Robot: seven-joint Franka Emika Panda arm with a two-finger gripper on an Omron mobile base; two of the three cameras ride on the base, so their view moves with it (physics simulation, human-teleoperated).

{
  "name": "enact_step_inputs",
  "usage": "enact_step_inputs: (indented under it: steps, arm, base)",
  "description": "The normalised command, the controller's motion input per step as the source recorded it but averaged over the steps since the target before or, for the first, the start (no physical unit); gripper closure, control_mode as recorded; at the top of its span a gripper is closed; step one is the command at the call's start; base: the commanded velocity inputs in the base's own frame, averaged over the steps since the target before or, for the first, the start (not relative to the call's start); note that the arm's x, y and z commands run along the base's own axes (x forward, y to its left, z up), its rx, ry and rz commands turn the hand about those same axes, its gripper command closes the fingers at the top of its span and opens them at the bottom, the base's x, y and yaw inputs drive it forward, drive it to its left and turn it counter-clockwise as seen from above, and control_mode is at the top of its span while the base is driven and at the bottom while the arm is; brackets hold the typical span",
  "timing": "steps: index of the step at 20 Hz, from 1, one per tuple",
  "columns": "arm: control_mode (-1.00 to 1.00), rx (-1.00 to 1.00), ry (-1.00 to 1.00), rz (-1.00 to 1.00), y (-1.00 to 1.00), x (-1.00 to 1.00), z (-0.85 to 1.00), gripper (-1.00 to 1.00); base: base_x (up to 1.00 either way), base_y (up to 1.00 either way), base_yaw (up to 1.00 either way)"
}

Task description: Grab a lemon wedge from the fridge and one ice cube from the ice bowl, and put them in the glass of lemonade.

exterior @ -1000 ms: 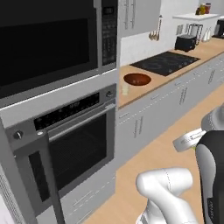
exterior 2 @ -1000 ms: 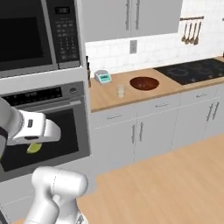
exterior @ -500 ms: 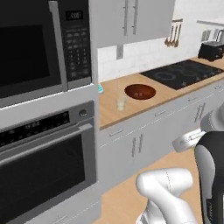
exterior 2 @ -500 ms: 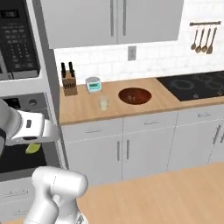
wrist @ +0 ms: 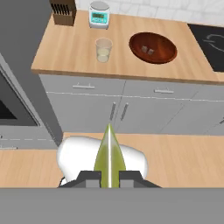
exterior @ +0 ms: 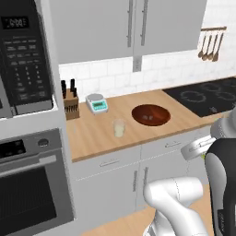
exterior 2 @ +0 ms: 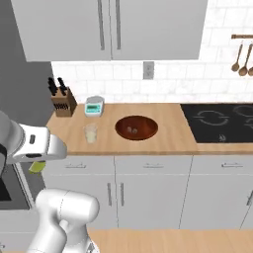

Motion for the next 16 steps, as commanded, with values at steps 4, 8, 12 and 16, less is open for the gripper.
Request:
enact_step_inputs:
  steps: [4,8,12,16]
  arm:
    - [1.00,0.00,0.00,0.00,0.00,0.00,0.00,1.00]
    - [1.00,0.00,0.00,0.00,0.00,0.00,0.00,1.00]
    - [1.00,0.00,0.00,0.00,0.00,0.00,0.00,1.00]
    - [1.00,0.00,0.00,0.00,0.00,0.00,0.00,1.00]
  base:
    - [0.65,-0.87,0.42]
    - [0.73,-0.64,0.34]
    - [0.72,-0.02,0.04]
    - [0.63,0.18,-0.04]
